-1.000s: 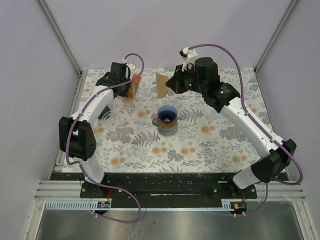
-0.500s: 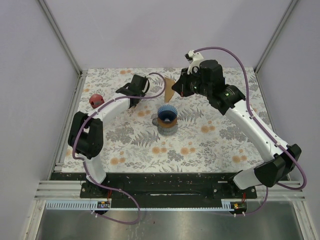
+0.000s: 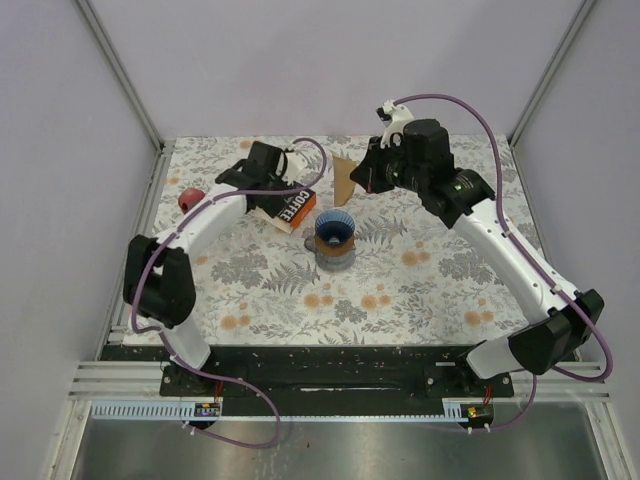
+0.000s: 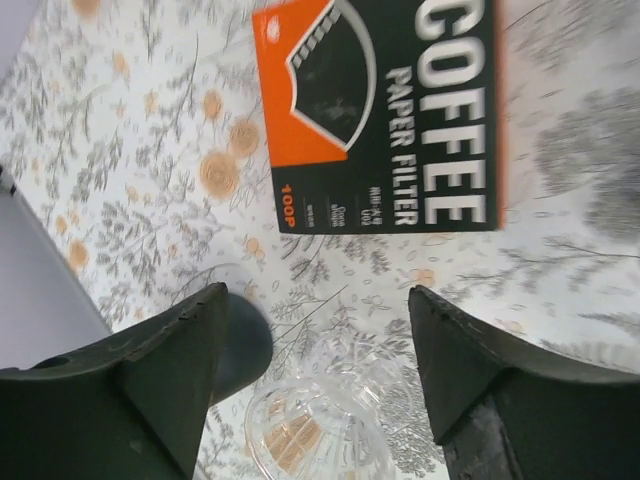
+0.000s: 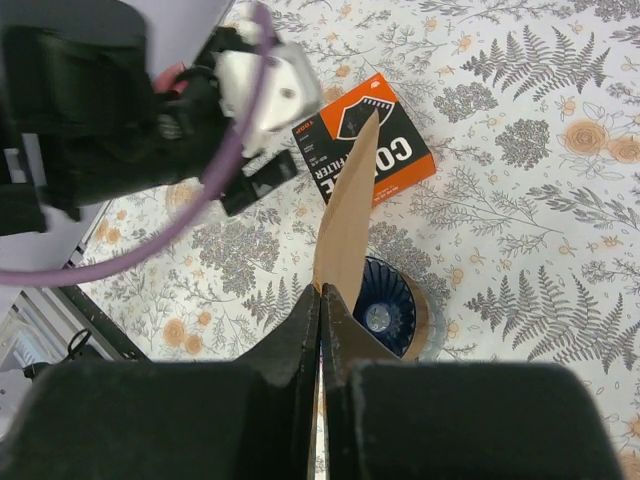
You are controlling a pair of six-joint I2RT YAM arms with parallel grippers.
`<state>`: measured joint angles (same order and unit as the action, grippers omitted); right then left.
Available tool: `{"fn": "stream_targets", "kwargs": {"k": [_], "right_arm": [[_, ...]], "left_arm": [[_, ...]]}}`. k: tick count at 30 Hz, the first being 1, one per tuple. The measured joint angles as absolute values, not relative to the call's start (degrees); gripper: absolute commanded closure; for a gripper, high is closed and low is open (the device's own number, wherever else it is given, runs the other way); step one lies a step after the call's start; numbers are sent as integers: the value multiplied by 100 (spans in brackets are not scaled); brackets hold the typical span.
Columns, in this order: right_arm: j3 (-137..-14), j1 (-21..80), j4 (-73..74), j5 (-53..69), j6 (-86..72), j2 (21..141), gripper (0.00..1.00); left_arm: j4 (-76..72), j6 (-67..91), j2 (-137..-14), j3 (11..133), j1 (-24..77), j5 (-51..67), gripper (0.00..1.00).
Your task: Place the coffee filter in the dripper
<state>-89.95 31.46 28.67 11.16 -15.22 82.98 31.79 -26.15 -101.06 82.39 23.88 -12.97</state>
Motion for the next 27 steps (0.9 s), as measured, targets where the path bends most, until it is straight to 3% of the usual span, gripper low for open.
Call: {"fn": "stream_targets", "kwargs": {"k": [5,9,17,20,27], "right_arm": [[-8997,3065,2893,1085,-1817,8230,100],[-8997,3002,2829,1059,-2182,8158,100],[-8952,2755,2368,930,-3341,8123,100],[-8849,2744,2143,845,-3743,8051,100],[-8709,2740,1905,845,-4283,8027,100]], "left_arm": [[3415,-2571,-9085,8434,2344,-47,9],[3640,-2477,-8643,9336,2458,683,3],[3846,-2663,-8604,10101,3498,810,1],[3909,-2814,-8648,10097,3841,685,6],[3444,-3024,-8833,9994,3979,285,30]]}}
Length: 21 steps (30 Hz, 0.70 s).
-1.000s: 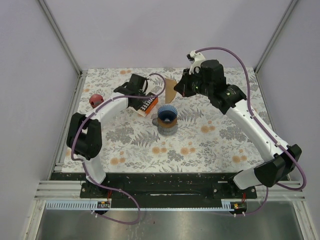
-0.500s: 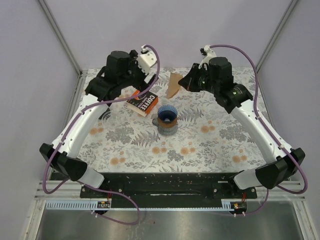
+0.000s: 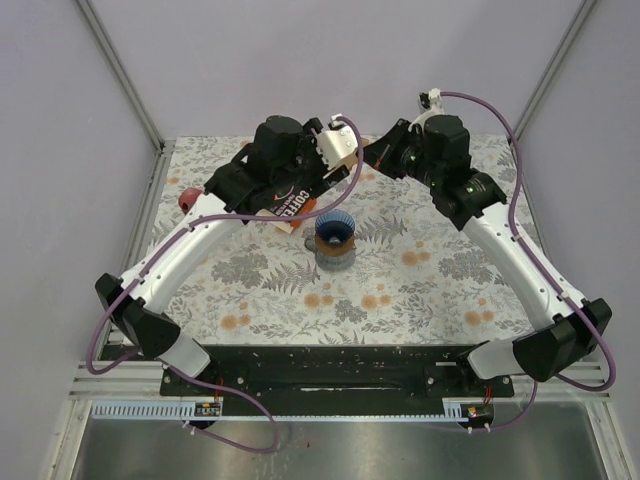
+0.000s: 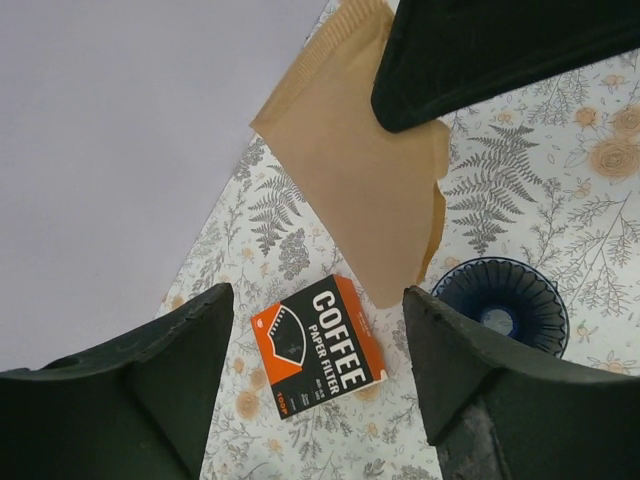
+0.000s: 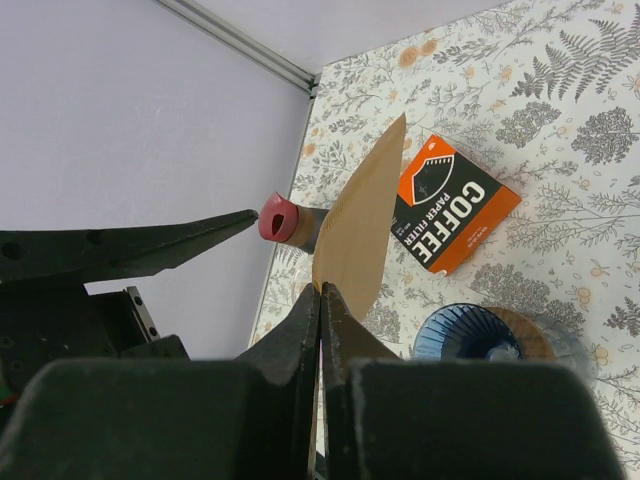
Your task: Place the coffee filter in the dripper
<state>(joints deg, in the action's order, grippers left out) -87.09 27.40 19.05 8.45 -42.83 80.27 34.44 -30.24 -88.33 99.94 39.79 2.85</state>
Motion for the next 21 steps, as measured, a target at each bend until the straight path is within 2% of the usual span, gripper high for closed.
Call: {"fn": "stream_targets", "kwargs": {"k": [10,15,18,21], "right_arm": [[-8534,2738,1865,803,-4469,8014,100],[-8514,2738,1837,803,-4469,7981,100],[-8512,2738,1824,803,-4469,7966,100],[-8488,2738,1798,803,-4466,7944,100]], "left_arm": [[3247,-3100,-9021,9699,4025,405,26],[3197,-3083,-9087,9697,4025,419,44],[3111,-3087,-9135,9697,4025,377,49],[3061,-3103,-9196,9697,4025,336,49]]}}
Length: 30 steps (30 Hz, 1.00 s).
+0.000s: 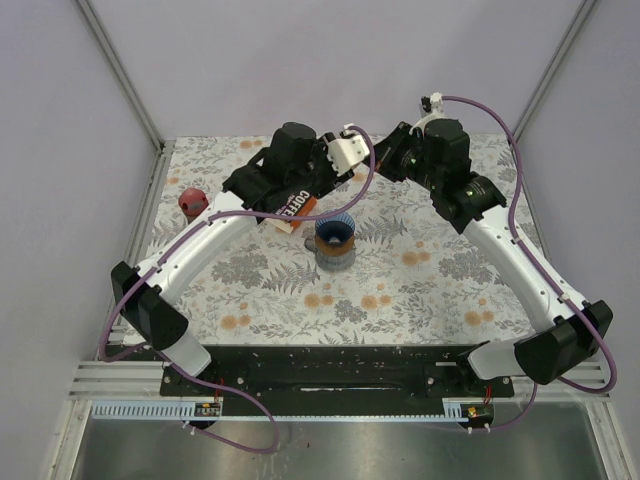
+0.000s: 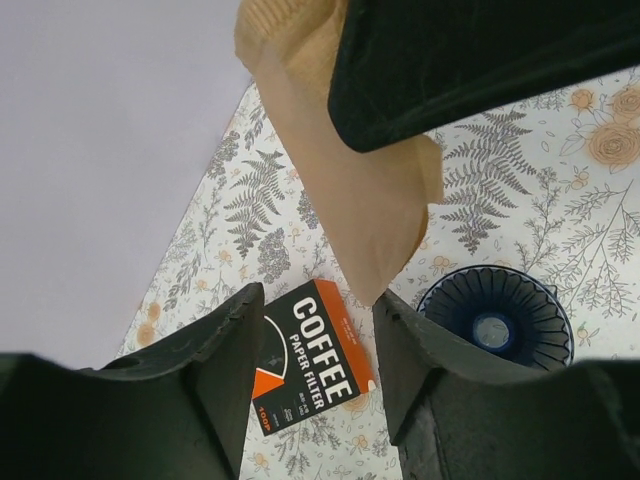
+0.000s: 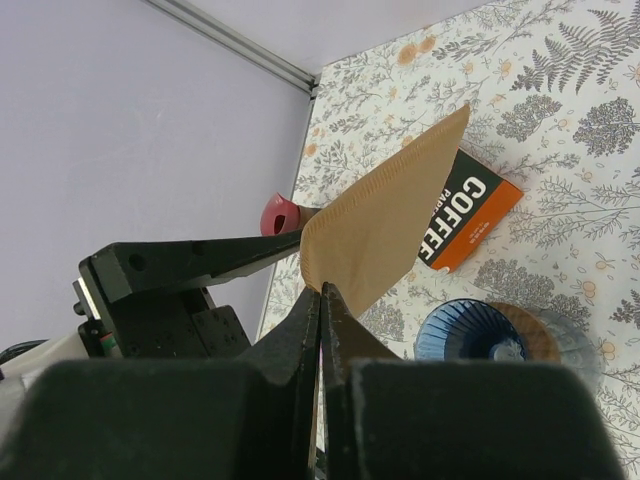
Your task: Place the coffee filter in the dripper
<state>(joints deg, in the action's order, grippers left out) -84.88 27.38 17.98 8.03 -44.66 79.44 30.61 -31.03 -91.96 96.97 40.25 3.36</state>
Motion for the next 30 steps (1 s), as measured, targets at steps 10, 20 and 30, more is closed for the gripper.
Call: {"fn": "stream_targets", "kwargs": {"k": [10,20,30], "right_arm": [[-8427,2729,1737,803,-4445,7922,100],[-8416,2714,1717,805,-4436,7922,100],[-8374,2685,1695,805,-4416,7915,100]], "left_arm": [[3046,-3208,-9242,9697,4027,283,37],[3151,-3291,-9196,9692,4027,305,27],[3395,-3323,-9196,9692,4027,388,26]]}}
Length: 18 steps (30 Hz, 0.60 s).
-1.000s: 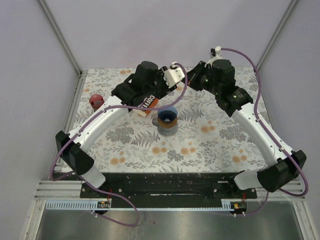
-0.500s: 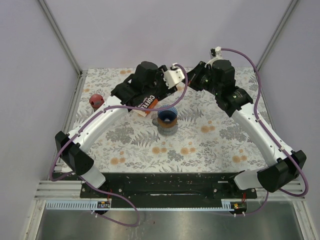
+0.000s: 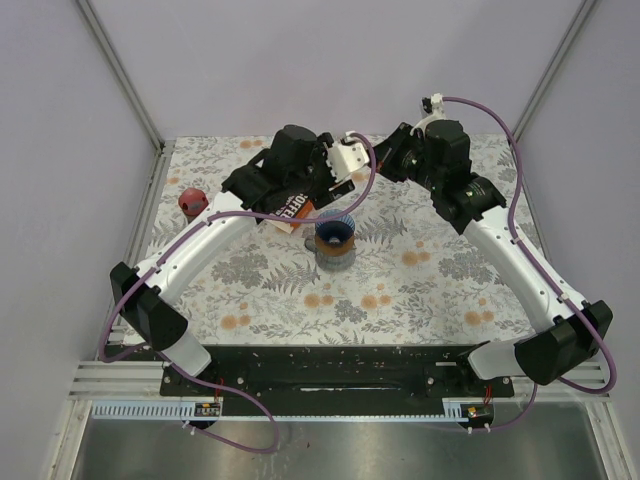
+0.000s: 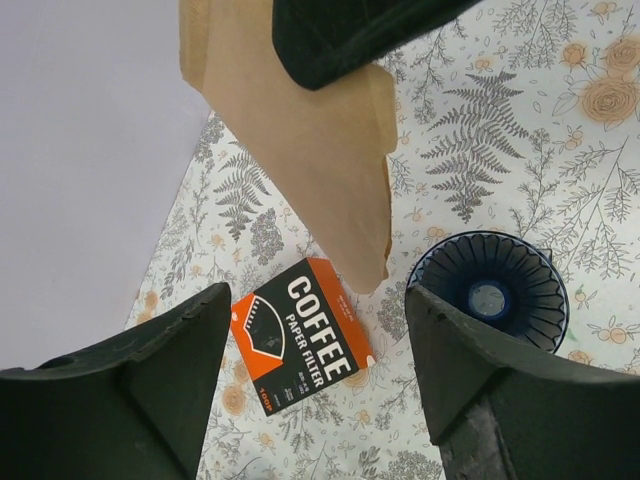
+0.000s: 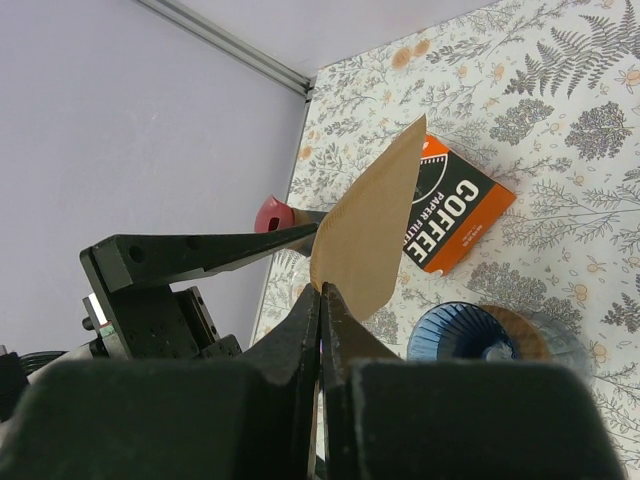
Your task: Place the coffee filter in the dripper
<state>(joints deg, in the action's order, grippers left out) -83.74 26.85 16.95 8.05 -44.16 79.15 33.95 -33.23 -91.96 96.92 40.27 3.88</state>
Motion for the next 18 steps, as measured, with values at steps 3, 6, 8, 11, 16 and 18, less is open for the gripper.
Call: {"fn": "stream_targets", "kwargs": {"k": [3,6,8,11,16,18], "right_arm": [[-8366,2683,1695,803,-4399,7911,100],[-8353,2676,1695,803,-4388,7905,100],[-8353,2663,1695,805,-4379,7894,100],[-8353,2639,1695,805,-4375,7870,100],[-8353,2620,1695,808,-4372,7839,100],[-8353,2617,1695,808,-4370,7837,100]], "left_arm": [[3454,-3365,-9196,9692,4027,388,26],[3494,-3430,-9192,9695,4027,388,23],[3564,-3483,-9174,9695,4025,388,20],[3704,-3573,-9118,9692,4010,408,20],[3780,-3640,-9000,9692,3892,563,26],[3743,-3612,-8993,9692,3828,615,29]]}}
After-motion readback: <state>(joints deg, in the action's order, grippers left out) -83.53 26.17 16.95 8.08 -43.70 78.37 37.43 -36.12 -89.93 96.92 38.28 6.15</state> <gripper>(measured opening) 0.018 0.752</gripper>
